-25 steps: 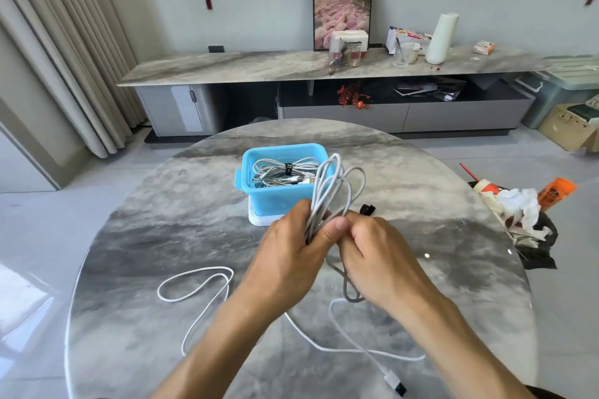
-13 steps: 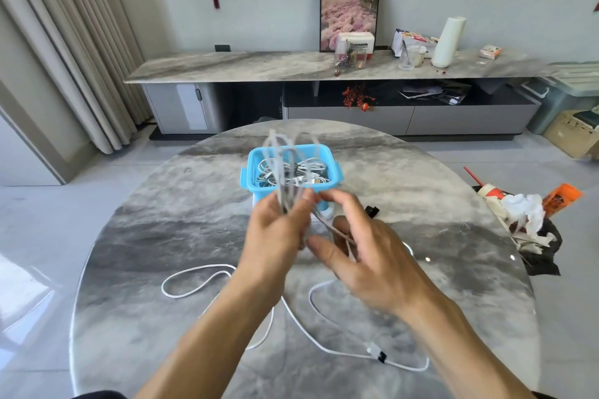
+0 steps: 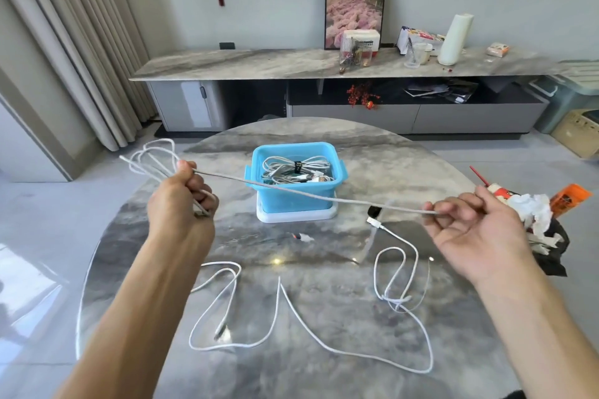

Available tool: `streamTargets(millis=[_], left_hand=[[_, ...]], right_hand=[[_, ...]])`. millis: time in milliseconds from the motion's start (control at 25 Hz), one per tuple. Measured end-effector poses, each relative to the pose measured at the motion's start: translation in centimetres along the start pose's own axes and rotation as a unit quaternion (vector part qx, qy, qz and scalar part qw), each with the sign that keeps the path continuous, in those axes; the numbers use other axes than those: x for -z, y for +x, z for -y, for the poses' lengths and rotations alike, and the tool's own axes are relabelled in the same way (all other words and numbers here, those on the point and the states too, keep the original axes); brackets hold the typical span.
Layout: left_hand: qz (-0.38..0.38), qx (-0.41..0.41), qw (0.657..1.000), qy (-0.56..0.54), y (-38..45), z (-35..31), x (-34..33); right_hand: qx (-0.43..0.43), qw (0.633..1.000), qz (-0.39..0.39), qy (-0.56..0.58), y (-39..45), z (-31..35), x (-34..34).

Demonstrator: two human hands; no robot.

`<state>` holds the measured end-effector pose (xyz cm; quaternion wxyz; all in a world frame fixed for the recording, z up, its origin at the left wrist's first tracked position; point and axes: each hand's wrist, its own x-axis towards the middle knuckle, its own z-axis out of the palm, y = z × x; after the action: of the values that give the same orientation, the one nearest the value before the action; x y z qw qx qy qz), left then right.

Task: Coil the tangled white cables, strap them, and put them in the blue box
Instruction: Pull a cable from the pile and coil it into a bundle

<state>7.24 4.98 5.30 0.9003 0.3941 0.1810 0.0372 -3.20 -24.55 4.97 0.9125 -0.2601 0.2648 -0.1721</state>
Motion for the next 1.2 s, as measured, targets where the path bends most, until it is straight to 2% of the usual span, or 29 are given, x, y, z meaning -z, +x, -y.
streamTargets(millis=[80, 120, 160, 200, 240, 280, 320, 360, 400, 440, 480, 520, 680, 760, 800, 920, 960, 1080, 1200], left_hand=[[0.041, 0.003, 0.999, 0.011, -0.4, 0.1, -0.3], [0.069, 0.006, 0.997, 0.029, -0.9, 0.3, -0.7], [0.100, 0.009, 0.993, 0.056, -1.6, 0.7, -1.1], [0.132, 0.009, 0.987, 0.089, -2.3, 1.0, -1.5], [0.165, 0.006, 0.978, 0.130, -3.2, 1.4, -1.8], [0.195, -0.006, 0.963, 0.186, -3.9, 1.8, -1.9], [0.228, -0.021, 0.941, 0.251, -4.7, 2.3, -1.9], [0.267, -0.033, 0.912, 0.309, -5.6, 2.9, -1.9], [0.308, -0.036, 0.884, 0.350, -6.3, 3.6, -1.9], [0.343, -0.033, 0.861, 0.375, -7.0, 4.3, -2.0], [0.368, -0.028, 0.842, 0.393, -7.5, 5.0, -2.0], [0.389, -0.024, 0.827, 0.405, -7.8, 5.5, -2.0], [0.438, -0.011, 0.788, 0.433, -8.3, 6.5, -1.8], [0.449, -0.018, 0.779, 0.438, -8.3, 6.6, -1.8], [0.452, -0.018, 0.776, 0.439, -8.4, 6.7, -1.9], [0.456, 0.009, 0.779, 0.430, -9.0, 7.2, -2.1], [0.461, 0.016, 0.779, 0.425, -9.2, 7.3, -2.1], [0.484, 0.033, 0.775, 0.405, -9.7, 7.8, -1.9], [0.503, 0.040, 0.768, 0.395, -9.9, 7.9, -1.6]], right_hand=[[-0.017, 0.989, -0.008, -0.146, 0.7, 0.2, 0.5], [-0.016, 0.963, -0.001, -0.269, 0.8, 0.2, 0.7], [0.001, 0.906, 0.003, -0.424, 0.6, 0.1, 0.9], [0.036, 0.809, -0.002, -0.586, 0.5, 0.0, 1.3], [0.092, 0.688, -0.019, -0.720, 0.4, -0.1, 1.5], [0.168, 0.591, -0.039, -0.788, 0.2, -0.3, 1.5], [0.259, 0.575, -0.030, -0.775, -0.3, -0.7, 1.0], [0.313, 0.630, 0.031, -0.711, -0.8, -1.1, 0.5], [0.300, 0.720, 0.126, -0.613, -1.5, -1.8, -0.2], [0.238, 0.799, 0.217, -0.508, -2.4, -2.7, -1.2], [0.177, 0.837, 0.272, -0.440, -2.8, -3.7, -1.6], [0.151, 0.849, 0.291, -0.414, -2.9, -4.5, -1.8], [0.152, 0.856, 0.265, -0.418, -3.1, -5.3, -2.0], [0.184, 0.840, 0.270, -0.432, -3.1, -5.2, -1.7], [0.229, 0.813, 0.262, -0.468, -3.1, -5.3, -1.5], [0.373, 0.688, 0.191, -0.592, -3.4, -6.4, -1.3], [0.388, 0.682, 0.173, -0.595, -3.5, -6.6, -1.4], [0.409, 0.692, 0.149, -0.577, -3.2, -6.3, -1.3], [0.394, 0.710, 0.195, -0.550, -2.8, -5.9, -1.3]])
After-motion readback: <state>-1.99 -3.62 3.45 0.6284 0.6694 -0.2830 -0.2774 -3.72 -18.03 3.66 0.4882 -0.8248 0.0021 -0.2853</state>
